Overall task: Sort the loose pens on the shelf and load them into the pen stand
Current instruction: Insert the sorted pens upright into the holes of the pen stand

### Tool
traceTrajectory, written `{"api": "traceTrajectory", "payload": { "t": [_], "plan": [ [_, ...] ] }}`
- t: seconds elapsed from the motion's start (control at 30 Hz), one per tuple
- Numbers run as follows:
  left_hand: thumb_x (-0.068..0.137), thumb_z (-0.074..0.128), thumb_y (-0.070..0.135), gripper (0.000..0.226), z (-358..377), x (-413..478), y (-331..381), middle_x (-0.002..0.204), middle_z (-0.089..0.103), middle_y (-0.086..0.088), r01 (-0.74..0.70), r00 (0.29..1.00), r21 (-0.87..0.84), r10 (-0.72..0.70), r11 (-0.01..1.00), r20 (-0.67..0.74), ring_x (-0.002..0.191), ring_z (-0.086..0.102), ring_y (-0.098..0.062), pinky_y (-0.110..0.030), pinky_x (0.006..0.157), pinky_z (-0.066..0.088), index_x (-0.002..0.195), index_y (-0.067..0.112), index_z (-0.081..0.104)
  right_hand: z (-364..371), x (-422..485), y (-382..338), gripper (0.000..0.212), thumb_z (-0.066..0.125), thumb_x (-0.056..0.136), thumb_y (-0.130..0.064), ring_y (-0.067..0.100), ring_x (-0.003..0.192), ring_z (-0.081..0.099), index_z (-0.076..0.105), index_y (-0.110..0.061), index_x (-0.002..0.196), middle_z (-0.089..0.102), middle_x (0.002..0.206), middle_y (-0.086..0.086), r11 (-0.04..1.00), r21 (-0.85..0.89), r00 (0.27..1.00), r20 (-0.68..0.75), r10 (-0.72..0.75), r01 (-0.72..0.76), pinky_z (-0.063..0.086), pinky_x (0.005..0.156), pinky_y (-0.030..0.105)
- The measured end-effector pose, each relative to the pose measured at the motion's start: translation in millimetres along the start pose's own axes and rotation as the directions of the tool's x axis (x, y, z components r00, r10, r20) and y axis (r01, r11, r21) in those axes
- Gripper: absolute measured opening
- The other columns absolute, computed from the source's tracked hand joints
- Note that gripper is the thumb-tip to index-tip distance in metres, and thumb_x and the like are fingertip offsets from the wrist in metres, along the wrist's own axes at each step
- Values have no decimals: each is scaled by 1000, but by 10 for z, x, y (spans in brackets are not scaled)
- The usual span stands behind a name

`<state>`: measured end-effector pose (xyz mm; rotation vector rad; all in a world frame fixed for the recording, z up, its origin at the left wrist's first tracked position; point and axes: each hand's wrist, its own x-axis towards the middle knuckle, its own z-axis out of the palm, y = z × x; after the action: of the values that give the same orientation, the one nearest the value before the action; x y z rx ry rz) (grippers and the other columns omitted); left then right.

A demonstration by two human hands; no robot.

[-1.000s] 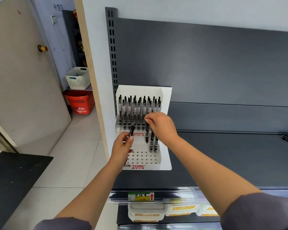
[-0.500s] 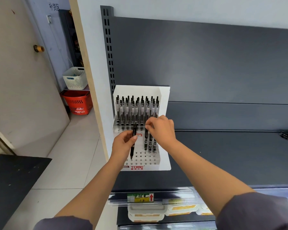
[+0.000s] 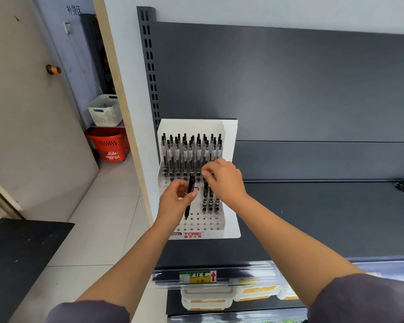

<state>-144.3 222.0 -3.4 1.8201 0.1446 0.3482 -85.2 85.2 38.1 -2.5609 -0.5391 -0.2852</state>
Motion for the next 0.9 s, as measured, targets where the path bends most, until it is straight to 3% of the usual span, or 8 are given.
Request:
{"api": "traceTrajectory", "payload": {
  "t": [0.13,0.33,0.5,0.73,0.83,0.9],
  "plan": [
    [82,70,16,24,54,-6,37,77,56,10,-33,999,23,34,999,-36,74,52,-2,-20,70,45,81,32,51,-136,-24,-172,19,54,95,-30,9,70,53,64,-18,85,55,71,-10,938,345,996,75,-45,16,44,69,29],
    [84,67,13,19,84,23,76,83,61,7,-63,998,20,63,998,22,80,57,-8,-21,72,47,85,27,55,-238,-33,-220,10,62,90,-19,11,73,62,69,-13,95,63,73,-8,906,423,990,135,-35,-26,51,73,26],
    [84,67,15,22,25,78,114,88,62,13,-95,995,63,93,993,31,79,56,3,-2,63,40,96,28,56,-282,21,-181,11,63,90,-22,13,77,63,70,-15,93,68,80,-3,945,328,999,37,-20,7,53,78,31],
    [88,61,15,16,-75,86,15,89,59,10,-143,989,278,143,950,18,80,53,0,-13,68,38,102,23,58,-35,2,-100,16,60,91,-25,14,85,64,70,-17,101,71,91,-1,967,253,999,34,17,-25,53,81,34],
    [89,59,17,15,-111,91,-44,90,57,10,-148,989,388,146,909,34,81,53,-8,-21,71,41,104,21,59,78,-24,-51,17,58,91,-34,17,90,62,67,-25,103,70,89,-5,998,69,999,44,-16,13,50,77,33],
    [90,58,19,13,-131,97,-73,93,57,8,-159,987,482,155,862,49,83,53,-11,-25,71,43,103,21,59,113,-15,-24,18,59,90,-39,17,99,54,67,-27,100,68,88,-9,998,-34,998,-14,-54,54,38,80,32]
  ]
}}
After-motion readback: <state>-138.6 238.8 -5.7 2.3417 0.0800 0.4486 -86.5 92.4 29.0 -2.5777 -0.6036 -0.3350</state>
